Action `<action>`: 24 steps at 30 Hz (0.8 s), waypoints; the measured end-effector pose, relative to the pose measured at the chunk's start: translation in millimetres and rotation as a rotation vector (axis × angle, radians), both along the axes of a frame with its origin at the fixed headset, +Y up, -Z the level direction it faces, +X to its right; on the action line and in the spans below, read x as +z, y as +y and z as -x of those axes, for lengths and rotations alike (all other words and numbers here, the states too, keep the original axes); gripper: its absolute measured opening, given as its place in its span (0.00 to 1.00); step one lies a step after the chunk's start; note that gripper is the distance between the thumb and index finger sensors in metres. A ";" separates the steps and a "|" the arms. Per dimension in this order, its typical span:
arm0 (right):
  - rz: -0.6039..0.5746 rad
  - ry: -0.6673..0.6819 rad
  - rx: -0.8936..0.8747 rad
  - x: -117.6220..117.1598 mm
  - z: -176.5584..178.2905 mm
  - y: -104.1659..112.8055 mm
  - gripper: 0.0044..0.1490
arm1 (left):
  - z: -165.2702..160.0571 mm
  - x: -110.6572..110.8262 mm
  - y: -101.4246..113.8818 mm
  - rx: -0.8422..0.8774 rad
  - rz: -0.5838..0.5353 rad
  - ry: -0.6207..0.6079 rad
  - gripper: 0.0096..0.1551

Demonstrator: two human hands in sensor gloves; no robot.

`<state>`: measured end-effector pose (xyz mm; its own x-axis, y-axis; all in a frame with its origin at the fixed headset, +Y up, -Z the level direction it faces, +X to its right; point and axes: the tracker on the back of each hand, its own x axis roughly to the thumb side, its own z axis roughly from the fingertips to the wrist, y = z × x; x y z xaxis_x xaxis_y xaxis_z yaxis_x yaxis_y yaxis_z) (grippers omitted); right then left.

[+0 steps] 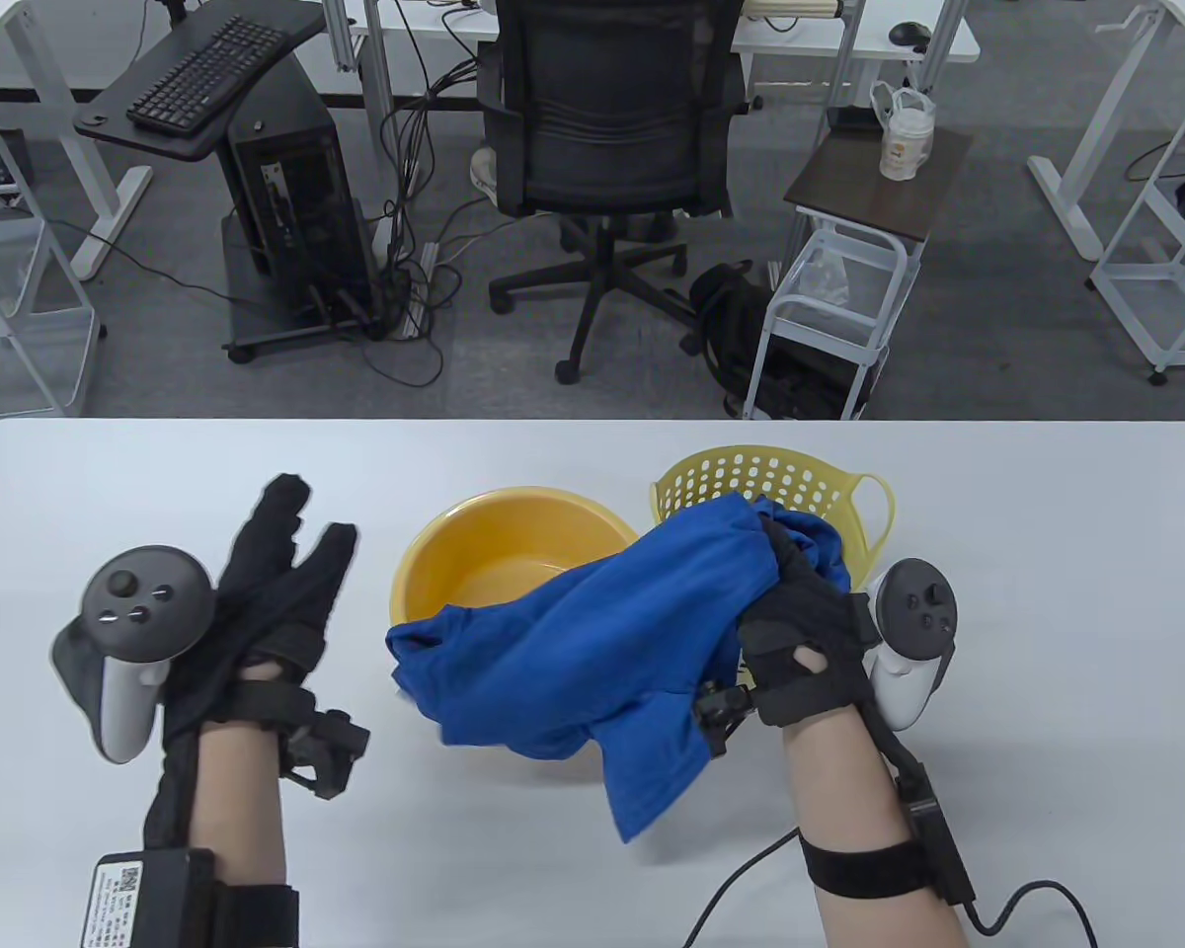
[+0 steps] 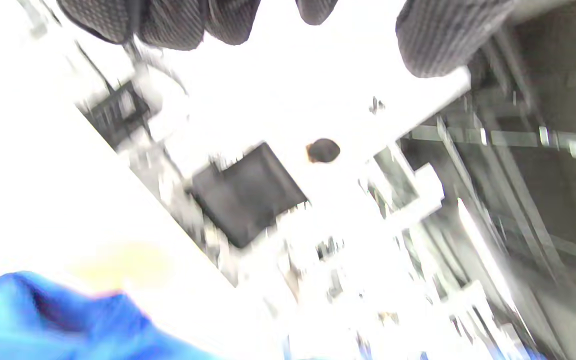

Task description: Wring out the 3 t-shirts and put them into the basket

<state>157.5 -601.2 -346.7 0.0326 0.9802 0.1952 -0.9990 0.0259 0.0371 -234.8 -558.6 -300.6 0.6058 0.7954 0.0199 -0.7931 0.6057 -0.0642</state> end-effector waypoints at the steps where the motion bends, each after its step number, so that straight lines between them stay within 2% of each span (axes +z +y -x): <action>1: 0.001 0.014 -0.043 1.7 1.4 1.3 0.25 | -18.3 -1.2 -5.3 -0.037 0.038 -0.082 0.59; 3: 0.001 0.025 -0.151 9.5 2.7 6.3 0.25 | -71.3 1.9 -19.3 -0.207 0.124 -0.271 0.67; 5: -0.041 0.011 -0.214 18.5 4.0 15.3 0.25 | -114.2 9.4 -33.7 -0.341 0.157 -0.348 0.76; 8: -0.066 0.101 -0.273 33.3 9.6 26.7 0.25 | -157.5 11.5 -54.5 -0.398 0.141 -0.374 0.83; 11: -0.034 0.257 -0.366 47.6 23.0 32.8 0.25 | -178.8 3.0 -70.7 -0.316 0.053 -0.299 0.83; 12: -0.032 0.301 -0.398 50.6 28.7 32.9 0.25 | -180.8 -1.1 -75.9 -0.246 0.025 -0.250 0.80; 13: -0.033 0.313 -0.413 52.0 31.5 32.7 0.25 | -180.3 -4.4 -79.3 -0.190 -0.001 -0.214 0.72; 15: -0.067 0.297 -0.408 54.2 34.7 33.7 0.26 | -172.6 -14.6 -87.1 -0.047 -0.069 -0.157 0.42; 16: -0.101 0.273 -0.385 54.2 33.7 35.3 0.25 | -164.1 -21.5 -93.0 0.069 -0.071 -0.122 0.36; 18: -0.133 0.218 -0.337 54.4 28.0 37.7 0.25 | -148.1 -30.6 -102.4 0.294 -0.020 -0.134 0.34; 19: -0.151 0.159 -0.305 53.1 22.9 38.7 0.26 | -135.8 -35.9 -105.9 0.456 -0.019 -0.139 0.34; 20: -0.156 0.120 -0.274 51.5 19.5 39.0 0.26 | -128.6 -38.8 -105.5 0.540 -0.035 -0.140 0.34; 22: -0.155 0.017 -0.179 44.2 10.2 34.7 0.27 | -108.9 -45.5 -97.4 0.620 -0.151 -0.164 0.34; 24: -0.117 -0.020 -0.160 34.5 6.5 27.5 0.29 | -97.3 -46.0 -88.0 0.690 -0.232 -0.215 0.34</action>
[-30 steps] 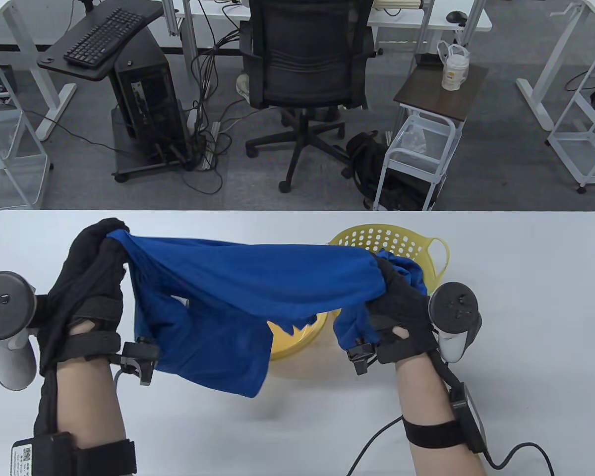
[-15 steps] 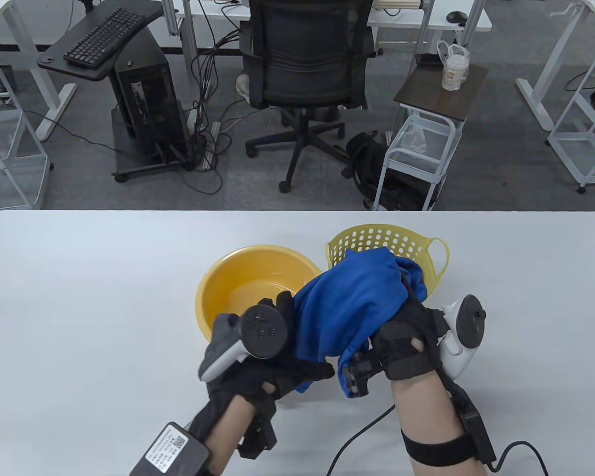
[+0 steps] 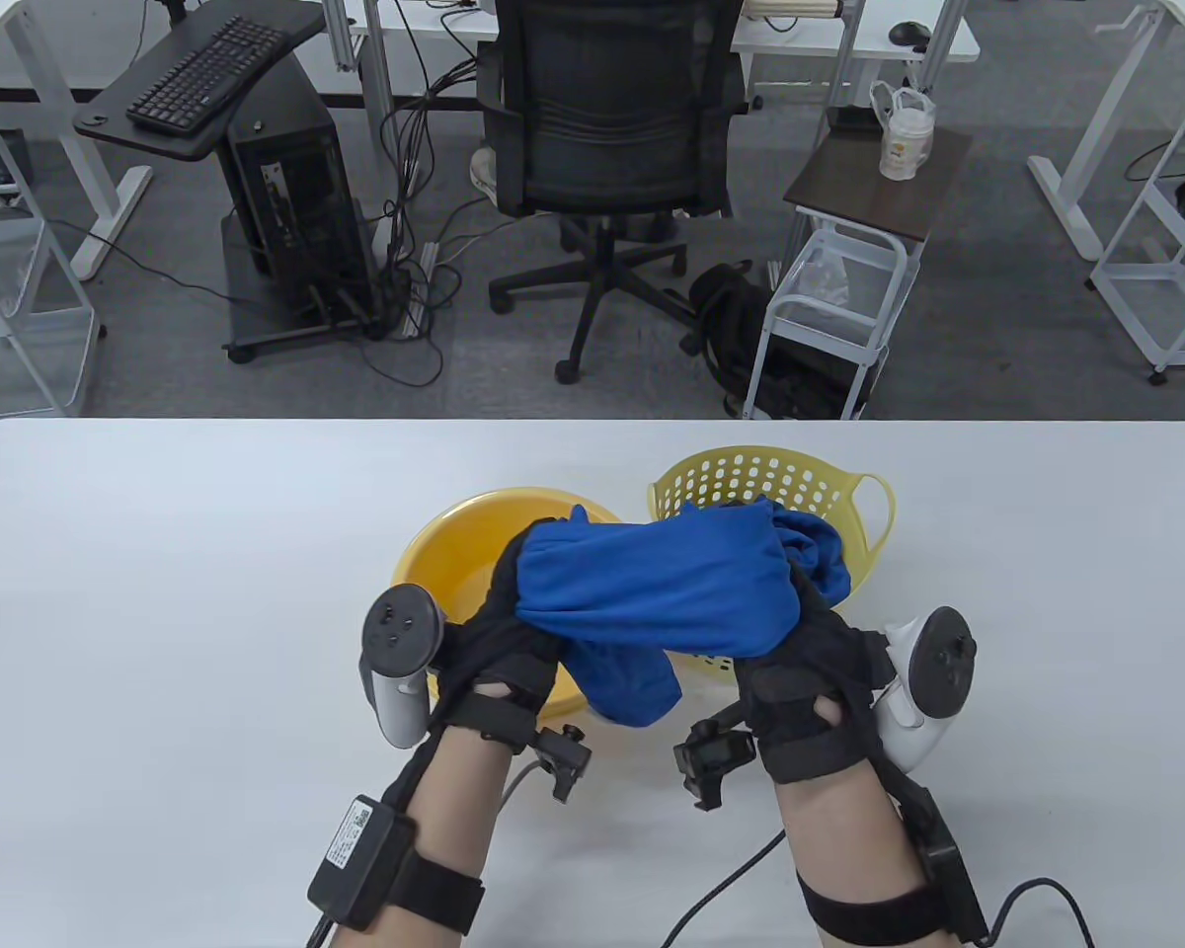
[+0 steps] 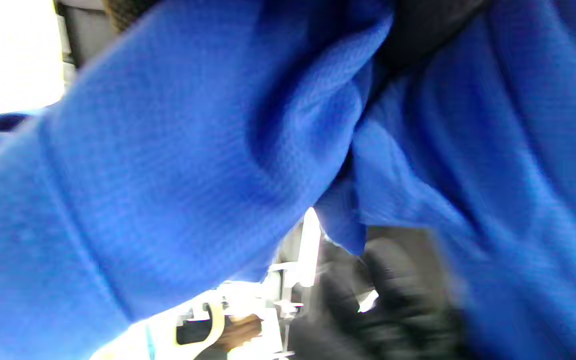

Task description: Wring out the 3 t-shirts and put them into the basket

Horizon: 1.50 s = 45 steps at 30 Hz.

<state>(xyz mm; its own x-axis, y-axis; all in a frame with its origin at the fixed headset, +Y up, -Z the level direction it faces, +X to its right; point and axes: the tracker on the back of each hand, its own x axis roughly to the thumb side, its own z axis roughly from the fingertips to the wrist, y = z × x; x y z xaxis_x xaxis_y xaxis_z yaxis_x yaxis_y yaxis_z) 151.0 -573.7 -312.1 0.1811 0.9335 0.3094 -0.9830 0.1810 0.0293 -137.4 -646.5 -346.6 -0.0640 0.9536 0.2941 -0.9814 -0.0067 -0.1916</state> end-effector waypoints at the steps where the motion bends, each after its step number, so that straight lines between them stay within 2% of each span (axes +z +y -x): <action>1: 0.028 0.014 -0.001 -3.9 0.3 -4.0 0.31 | 1.6 1.3 3.0 0.056 -0.025 -0.021 0.34; 2: 0.075 0.057 0.001 -9.0 3.3 -10.1 0.37 | 1.6 3.6 6.8 0.150 -0.058 -0.059 0.35; 4: 0.146 0.180 0.023 -18.1 13.0 -21.7 0.57 | -2.3 5.2 11.3 0.264 -0.095 -0.150 0.36; 6: 0.233 0.366 0.030 -28.2 28.0 -39.0 0.67 | -9.1 9.1 16.3 0.376 -0.102 -0.313 0.38; 8: 0.295 0.577 -0.008 -37.8 47.7 -59.2 0.72 | -17.4 16.2 20.3 0.464 -0.081 -0.404 0.40; 10: 0.288 0.721 -0.074 -42.5 58.1 -70.4 0.73 | -20.1 19.0 18.1 0.458 -0.083 -0.413 0.43; 13: 0.249 0.805 -0.150 -45.2 60.8 -70.6 0.67 | -19.1 17.6 13.1 0.410 -0.079 -0.433 0.46; 15: 0.210 0.800 -0.242 -46.2 57.2 -64.9 0.56 | -18.9 19.0 12.6 0.399 -0.061 -0.434 0.47; 18: 0.195 0.605 -0.264 -44.7 38.5 -52.0 0.37 | -13.3 21.9 19.6 0.261 -0.135 -0.331 0.43; 19: 0.167 0.547 -0.269 -45.1 30.9 -48.0 0.34 | -10.2 23.1 22.4 0.190 -0.157 -0.287 0.39; 21: 0.142 0.520 -0.306 -44.0 17.0 -40.8 0.30 | -5.2 23.3 23.5 0.025 -0.169 -0.193 0.37; 22: 0.118 0.466 -0.314 -43.0 8.0 -36.5 0.29 | -2.9 22.7 22.3 -0.075 -0.115 -0.165 0.37; 23: 0.105 0.416 -0.296 -42.1 2.2 -33.9 0.29 | -2.0 22.2 21.2 -0.134 -0.087 -0.185 0.38; 26: -0.051 0.190 -0.230 -36.2 -20.2 -20.8 0.28 | 0.6 17.3 15.3 -0.349 -0.023 -0.399 0.53; 27: -0.120 0.130 -0.239 -31.7 -27.1 -14.6 0.28 | 1.6 15.7 12.4 -0.348 0.015 -0.487 0.57; 28: -0.235 0.081 -0.232 -27.5 -31.9 -7.0 0.28 | 2.1 14.7 9.6 -0.285 0.040 -0.564 0.60; 29: -0.294 0.047 -0.196 -24.7 -34.1 -2.9 0.28 | 1.9 14.4 8.1 -0.213 0.047 -0.590 0.62; 32: -0.557 -0.066 0.022 -9.7 -29.7 12.8 0.28 | -2.5 13.9 2.0 0.046 0.101 -0.707 0.65; 34: -0.703 -0.033 0.195 1.6 -9.8 20.4 0.28 | -7.5 14.2 -2.9 0.202 0.133 -0.792 0.70; 36: -0.790 0.072 0.320 9.9 11.0 24.4 0.28 | -4.6 14.9 -3.4 0.338 0.174 -0.789 0.73; 38: -0.827 0.199 0.440 16.0 29.0 26.7 0.28 | 3.8 14.6 -3.5 0.400 0.173 -0.744 0.72; 40: -0.819 0.365 0.521 20.3 42.8 28.2 0.28 | 12.1 13.3 -4.1 0.379 0.163 -0.735 0.69; 43: -0.782 0.540 0.621 24.3 52.0 29.2 0.27 | 16.9 12.2 -4.8 0.342 0.166 -0.786 0.63; 45: -0.770 0.574 0.656 27.9 53.9 30.9 0.27 | 17.8 10.2 -2.2 0.326 0.138 -0.735 0.47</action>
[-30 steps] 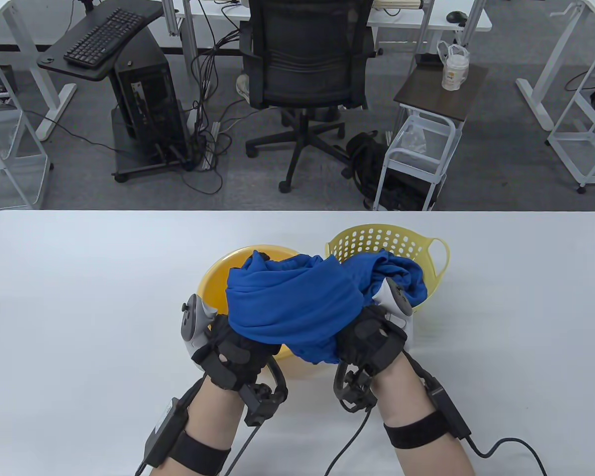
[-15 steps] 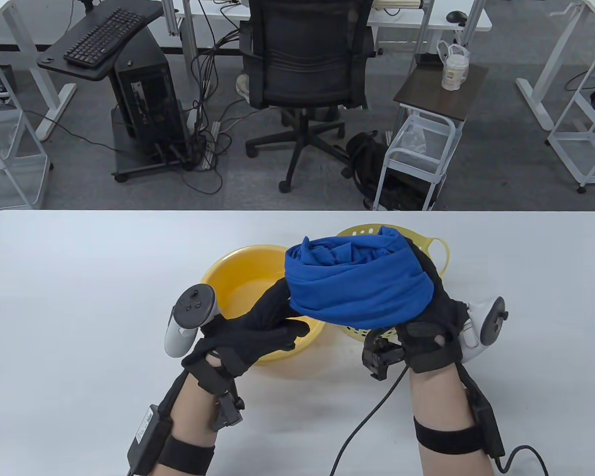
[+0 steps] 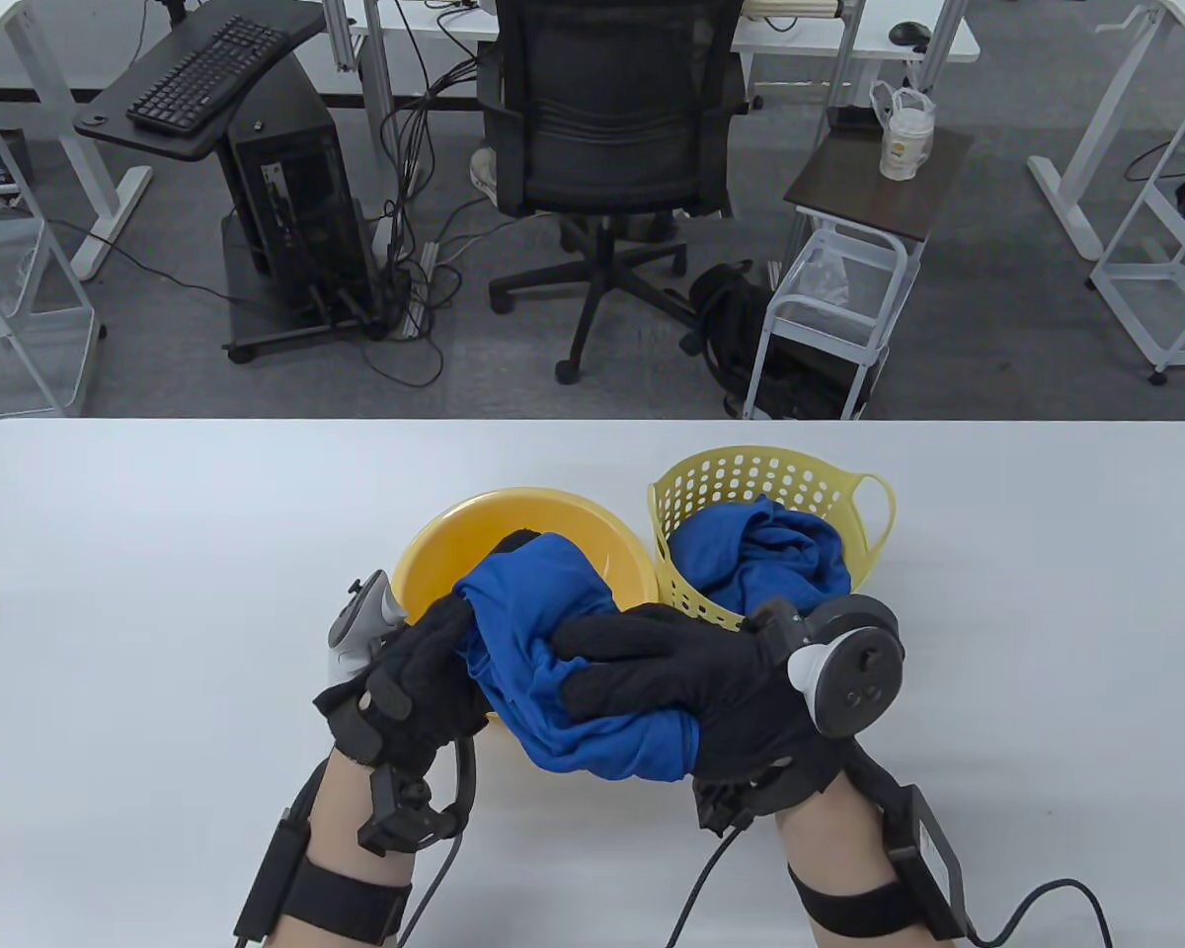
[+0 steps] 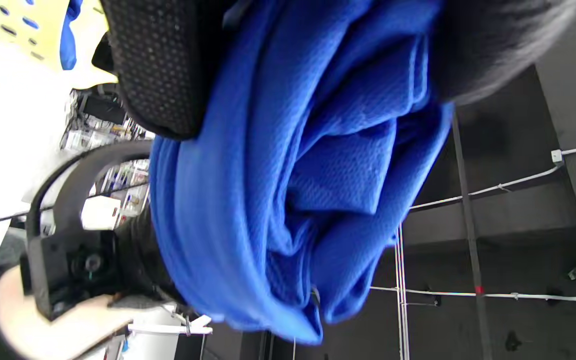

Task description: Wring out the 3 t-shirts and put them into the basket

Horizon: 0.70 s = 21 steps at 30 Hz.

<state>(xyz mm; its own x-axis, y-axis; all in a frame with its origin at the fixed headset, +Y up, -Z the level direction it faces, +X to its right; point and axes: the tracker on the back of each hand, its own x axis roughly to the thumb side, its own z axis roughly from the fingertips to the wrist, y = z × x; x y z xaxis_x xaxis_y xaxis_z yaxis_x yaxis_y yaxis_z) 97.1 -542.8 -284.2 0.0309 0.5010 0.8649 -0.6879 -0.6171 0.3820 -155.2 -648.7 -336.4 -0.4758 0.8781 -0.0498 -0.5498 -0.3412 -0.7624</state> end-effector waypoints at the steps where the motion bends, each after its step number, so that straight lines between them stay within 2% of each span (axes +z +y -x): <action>1: -0.018 -0.015 0.022 1.6 -0.7 1.5 0.27 | 0.6 -0.7 1.3 -0.006 0.002 0.039 0.40; 3: -0.035 -0.063 -0.003 1.9 -5.2 2.3 0.27 | 1.5 -1.0 4.0 0.022 -0.011 0.091 0.32; 6: 0.030 -0.114 -0.231 -9.5 -12.4 -4.1 0.27 | 6.0 0.6 8.6 0.104 -0.051 0.118 0.27; 8: 0.204 -0.139 -0.426 -28.0 -17.4 -18.5 0.28 | 9.0 3.5 14.5 0.130 -0.097 0.161 0.26; 10: 0.383 -0.126 -0.496 -45.8 -20.8 -35.1 0.28 | 8.2 6.8 20.8 0.056 -0.169 0.166 0.25; 11: 0.448 -0.107 -0.500 -53.0 -22.2 -41.5 0.28 | 7.0 8.1 23.0 0.015 -0.196 0.159 0.25; 13: 0.677 -0.039 -0.423 -72.8 -25.3 -61.5 0.30 | 1.0 12.9 29.6 -0.108 -0.268 0.130 0.25; 15: 0.818 0.113 -0.283 -83.7 -26.8 -74.2 0.32 | 0.0 14.5 32.7 -0.233 -0.328 0.147 0.25; 16: 0.870 0.145 -0.225 -87.3 -28.8 -78.4 0.32 | -0.9 14.5 33.1 -0.284 -0.346 0.136 0.25; 17: 0.879 0.128 -0.232 -89.7 -31.0 -79.7 0.32 | -2.4 14.9 32.6 -0.322 -0.351 0.133 0.25; 21: 0.811 -0.077 -0.241 -92.1 -42.6 -76.0 0.30 | -10.9 15.1 29.0 -0.381 -0.336 0.127 0.27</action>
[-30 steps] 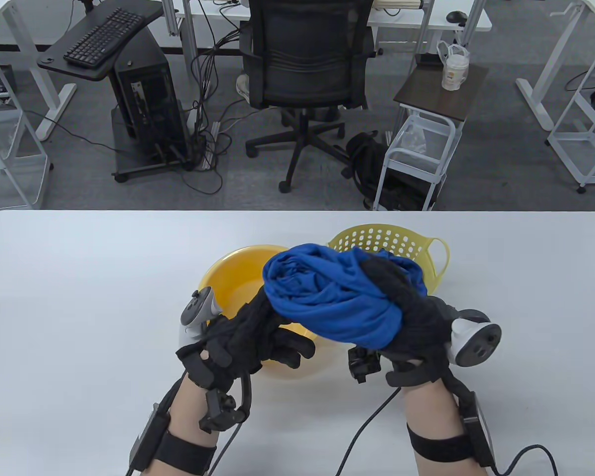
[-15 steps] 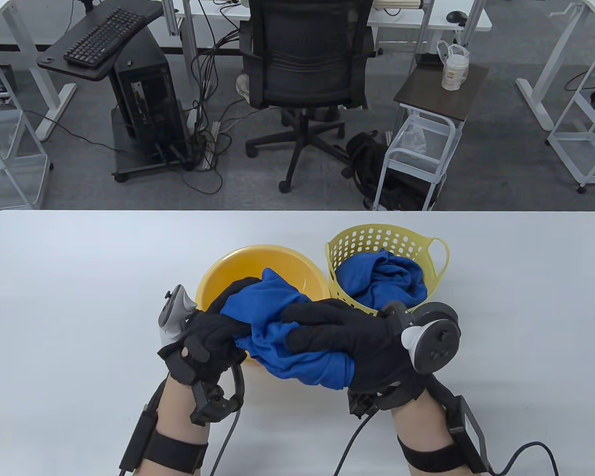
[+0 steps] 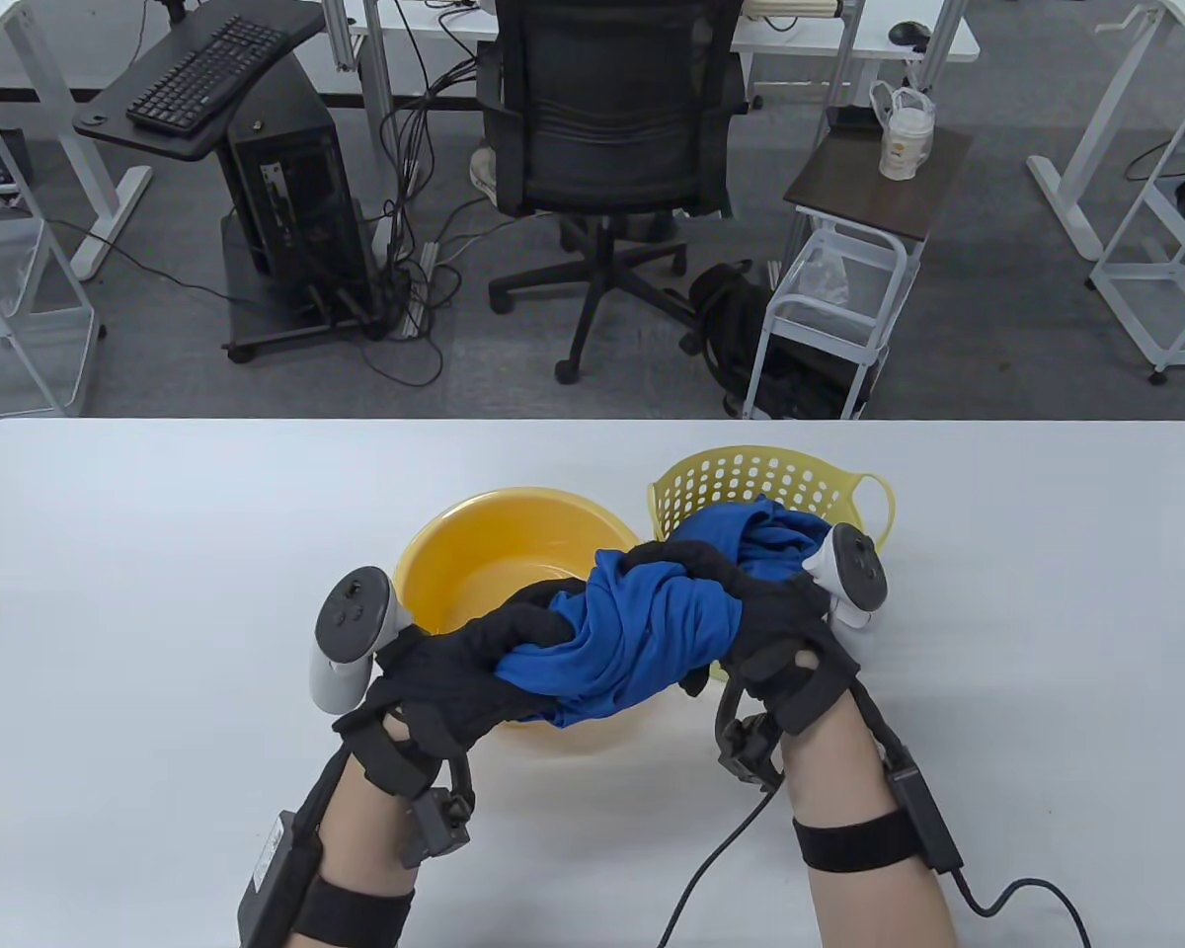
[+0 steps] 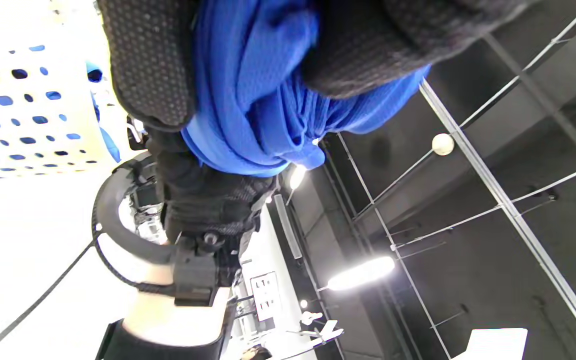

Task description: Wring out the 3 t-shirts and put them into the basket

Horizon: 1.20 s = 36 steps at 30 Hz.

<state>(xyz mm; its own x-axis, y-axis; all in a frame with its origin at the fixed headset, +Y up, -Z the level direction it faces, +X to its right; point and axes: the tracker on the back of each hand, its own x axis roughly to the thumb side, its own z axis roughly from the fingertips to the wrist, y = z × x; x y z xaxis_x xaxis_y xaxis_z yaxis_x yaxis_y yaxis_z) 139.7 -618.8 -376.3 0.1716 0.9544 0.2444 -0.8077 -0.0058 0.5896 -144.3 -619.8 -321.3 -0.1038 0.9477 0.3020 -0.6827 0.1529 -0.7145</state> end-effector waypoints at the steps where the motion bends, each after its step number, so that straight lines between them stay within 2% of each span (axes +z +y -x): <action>1: -0.010 -0.035 0.038 1.2 -2.5 2.1 0.30 | -0.7 0.1 -1.9 -0.013 0.025 -0.010 0.27; 4: -0.097 -0.128 0.133 6.2 -2.1 9.9 0.30 | -0.4 -2.1 -11.4 0.002 0.126 0.084 0.34; 6: -0.160 -0.186 0.217 11.9 3.0 15.1 0.30 | -1.5 -1.5 -15.1 -0.070 0.183 0.249 0.27; 7: -0.177 -0.210 0.243 13.3 4.3 16.6 0.30 | -2.7 -0.2 -14.8 -0.097 0.153 0.325 0.24; 9: -0.202 -0.279 0.298 16.0 3.2 18.9 0.29 | -7.3 3.7 -12.2 -0.179 -0.002 0.523 0.24; 11: -0.173 -0.300 0.280 15.3 -1.2 17.8 0.29 | -14.9 8.9 -9.4 -0.209 -0.084 0.573 0.31; 13: -0.139 -0.326 0.232 14.5 -5.7 16.5 0.29 | -25.4 14.0 -6.0 -0.262 -0.197 0.566 0.48; 16: -0.075 -0.357 0.199 16.1 -8.1 16.4 0.29 | -44.3 24.8 -1.3 -0.512 -0.426 0.578 0.77; 20: -0.112 -0.411 0.349 23.6 -4.3 25.3 0.30 | -70.3 42.8 2.3 -0.759 -0.785 0.709 0.76; 22: -0.102 -0.413 0.367 27.0 -2.1 27.5 0.31 | -75.5 47.0 2.2 -0.765 -0.835 0.741 0.72; 24: -0.074 -0.414 0.397 31.4 0.9 29.7 0.32 | -74.6 48.3 4.3 -0.723 -0.785 0.737 0.65; 26: -0.040 -0.391 0.362 35.3 1.7 31.3 0.37 | -62.1 43.5 7.8 -0.570 -0.618 0.703 0.58; 28: -0.027 -0.310 0.205 37.3 1.7 32.7 0.44 | -45.0 35.9 8.6 -0.414 -0.482 0.674 0.50; 29: -0.040 -0.220 0.065 37.5 3.9 34.2 0.51 | -33.8 30.2 6.9 -0.307 -0.379 0.654 0.47; 30: -0.042 -0.155 0.006 37.8 6.1 35.0 0.54 | -27.3 26.6 5.3 -0.232 -0.311 0.632 0.46; 32: -0.050 -0.016 -0.140 38.8 10.5 32.9 0.53 | -10.0 18.1 -1.2 -0.086 -0.146 0.580 0.45; 33: -0.052 0.005 -0.184 38.6 12.2 33.0 0.52 | -5.5 15.3 -3.5 -0.032 -0.095 0.563 0.44; 35: -0.071 -0.005 -0.236 40.5 14.4 34.0 0.44 | 4.3 8.8 -10.9 0.100 0.059 0.495 0.45; 36: -0.175 -0.075 -0.244 43.0 15.3 37.7 0.43 | 8.6 6.0 -14.7 0.153 0.132 0.450 0.45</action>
<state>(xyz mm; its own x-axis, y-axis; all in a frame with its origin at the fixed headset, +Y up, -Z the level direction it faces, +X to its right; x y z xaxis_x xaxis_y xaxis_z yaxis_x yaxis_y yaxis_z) 124.4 -581.2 -333.4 0.3658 0.8298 0.4215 -0.8387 0.0976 0.5358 -152.9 -634.5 -315.3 -0.1321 0.9649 0.2268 -0.9356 -0.0458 -0.3500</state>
